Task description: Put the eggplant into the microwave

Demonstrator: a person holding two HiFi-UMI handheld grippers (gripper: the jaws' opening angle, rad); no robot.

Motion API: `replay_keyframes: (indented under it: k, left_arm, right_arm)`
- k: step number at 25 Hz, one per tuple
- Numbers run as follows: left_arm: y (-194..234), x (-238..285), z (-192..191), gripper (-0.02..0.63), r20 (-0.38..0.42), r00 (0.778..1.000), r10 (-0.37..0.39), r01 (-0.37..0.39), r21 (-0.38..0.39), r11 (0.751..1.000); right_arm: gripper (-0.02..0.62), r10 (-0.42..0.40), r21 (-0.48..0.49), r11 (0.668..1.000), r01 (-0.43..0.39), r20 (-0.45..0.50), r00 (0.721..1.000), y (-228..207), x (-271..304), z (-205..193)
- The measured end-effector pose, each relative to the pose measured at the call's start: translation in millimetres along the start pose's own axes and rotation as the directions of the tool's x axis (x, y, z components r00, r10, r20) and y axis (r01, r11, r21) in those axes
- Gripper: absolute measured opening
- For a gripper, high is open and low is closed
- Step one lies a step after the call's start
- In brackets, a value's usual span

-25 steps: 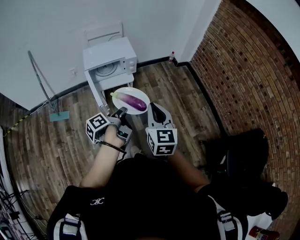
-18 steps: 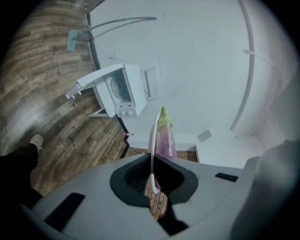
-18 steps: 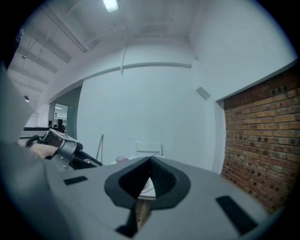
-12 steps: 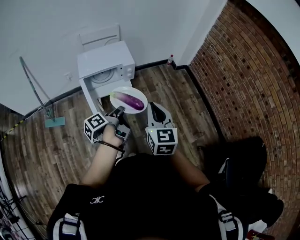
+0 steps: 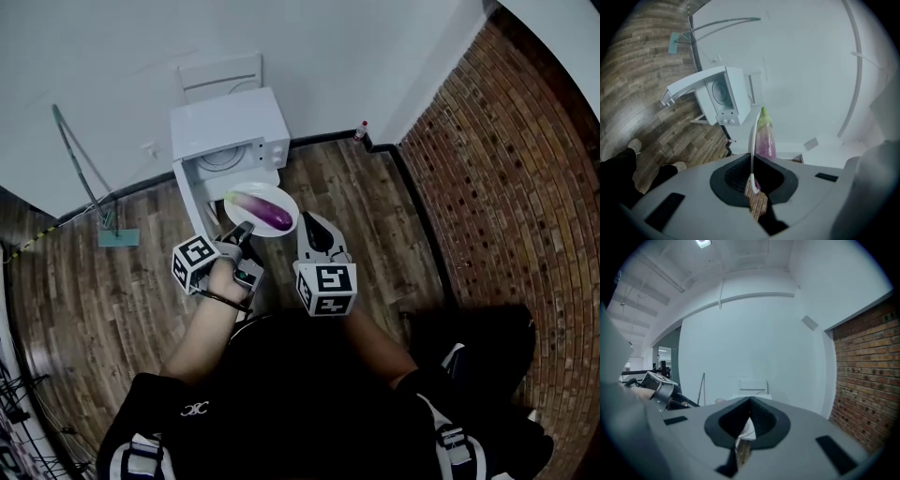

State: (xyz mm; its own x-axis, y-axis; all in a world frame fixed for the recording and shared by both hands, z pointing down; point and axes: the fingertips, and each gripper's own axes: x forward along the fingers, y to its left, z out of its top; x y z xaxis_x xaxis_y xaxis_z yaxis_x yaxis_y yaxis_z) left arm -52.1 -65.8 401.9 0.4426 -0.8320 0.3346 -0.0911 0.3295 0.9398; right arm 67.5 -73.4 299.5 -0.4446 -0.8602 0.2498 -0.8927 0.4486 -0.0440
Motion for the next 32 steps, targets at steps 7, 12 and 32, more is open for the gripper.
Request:
replay_keyframes:
  k: [7,12,32]
  left_arm:
    - [-5,20,41,0.018,0.139,0.99,-0.021,0.024,-0.016,1.0]
    - [-9,49,70,0.018,0.262,0.965,-0.025,0.039,-0.051,0.998]
    - [9,121,104,0.018,0.687,0.726,0.04,0.128,-0.192,0.973]
  right_arm:
    - [0.005,0.161,-0.029,0.987,-0.161,0.018,0.987,5,64,14]
    - [0.005,0.304,-0.065,0.951,-0.303,0.011,0.953,1,127,25]
    - [0.005,0.72,-0.125,0.645,-0.754,-0.232,0.654,-30,263,3]
